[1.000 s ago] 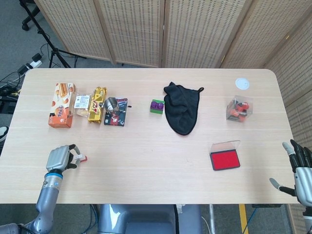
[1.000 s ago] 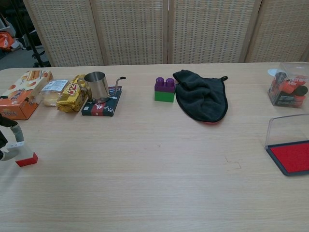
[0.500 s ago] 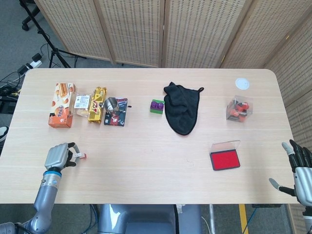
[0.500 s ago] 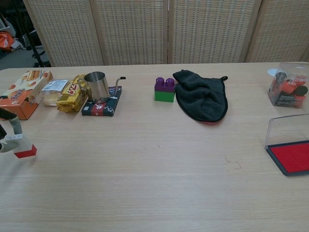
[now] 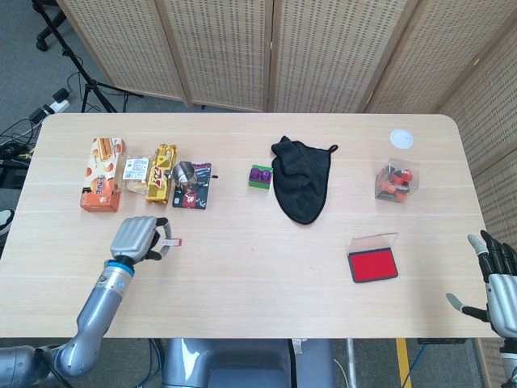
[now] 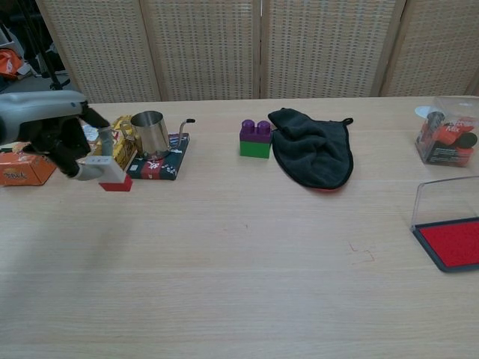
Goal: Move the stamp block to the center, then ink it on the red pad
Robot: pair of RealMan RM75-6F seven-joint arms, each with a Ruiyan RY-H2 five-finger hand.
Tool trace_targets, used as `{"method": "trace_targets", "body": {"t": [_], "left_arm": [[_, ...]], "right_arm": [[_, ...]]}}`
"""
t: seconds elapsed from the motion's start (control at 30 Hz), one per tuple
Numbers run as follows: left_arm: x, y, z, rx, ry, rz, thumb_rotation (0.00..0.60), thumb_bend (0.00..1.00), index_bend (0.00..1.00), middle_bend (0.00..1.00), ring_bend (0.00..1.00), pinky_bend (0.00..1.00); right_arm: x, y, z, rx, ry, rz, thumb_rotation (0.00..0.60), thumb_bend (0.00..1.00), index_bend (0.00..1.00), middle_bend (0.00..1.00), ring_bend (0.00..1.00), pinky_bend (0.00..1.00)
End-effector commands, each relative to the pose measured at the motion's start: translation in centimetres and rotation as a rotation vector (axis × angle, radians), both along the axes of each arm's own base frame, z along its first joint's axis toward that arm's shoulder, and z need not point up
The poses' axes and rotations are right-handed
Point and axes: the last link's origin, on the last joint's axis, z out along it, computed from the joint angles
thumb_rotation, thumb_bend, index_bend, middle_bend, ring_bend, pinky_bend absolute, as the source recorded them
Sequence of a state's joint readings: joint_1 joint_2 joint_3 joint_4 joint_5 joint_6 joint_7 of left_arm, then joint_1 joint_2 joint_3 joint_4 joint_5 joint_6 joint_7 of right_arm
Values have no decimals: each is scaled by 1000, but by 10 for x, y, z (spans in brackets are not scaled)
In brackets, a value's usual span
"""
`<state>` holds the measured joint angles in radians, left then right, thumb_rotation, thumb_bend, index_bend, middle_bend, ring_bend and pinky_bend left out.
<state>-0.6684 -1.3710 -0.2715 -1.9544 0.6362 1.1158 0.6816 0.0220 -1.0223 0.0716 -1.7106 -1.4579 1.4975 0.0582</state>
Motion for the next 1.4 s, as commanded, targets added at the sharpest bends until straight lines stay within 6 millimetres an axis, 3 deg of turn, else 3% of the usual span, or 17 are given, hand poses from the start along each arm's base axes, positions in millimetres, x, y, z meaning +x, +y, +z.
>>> {"method": "trace_targets", "body": {"t": [0.03, 0.2, 0.43, 1.07, 1.4], "left_arm": [[44, 11, -25, -76, 3, -94, 600, 330, 598, 1000, 1000, 932], [73, 26, -64, -198, 24, -141, 600, 331, 598, 1000, 1000, 932], [89, 39, -101, -276, 52, -161, 600, 329, 598, 1000, 1000, 932], [136, 75, -135, -238, 30, -38, 600, 333, 599, 1000, 1000, 932], [135, 83, -145, -224, 55, 26, 600, 333, 598, 1000, 1000, 932]], "right_arm": [[-1, -4, -1, 0, 3, -11, 600, 0, 0, 0, 0, 0], [-5, -10, -4, 9, 8, -33, 600, 0, 0, 0, 0, 0], [-7, -14, -6, 15, 5, -53, 600, 0, 0, 0, 0, 0], [-17, -19, 4, -1, -30, -96, 600, 0, 0, 0, 0, 0], [-20, -20, 8, -5, -41, -104, 600, 0, 0, 0, 0, 0]]}}
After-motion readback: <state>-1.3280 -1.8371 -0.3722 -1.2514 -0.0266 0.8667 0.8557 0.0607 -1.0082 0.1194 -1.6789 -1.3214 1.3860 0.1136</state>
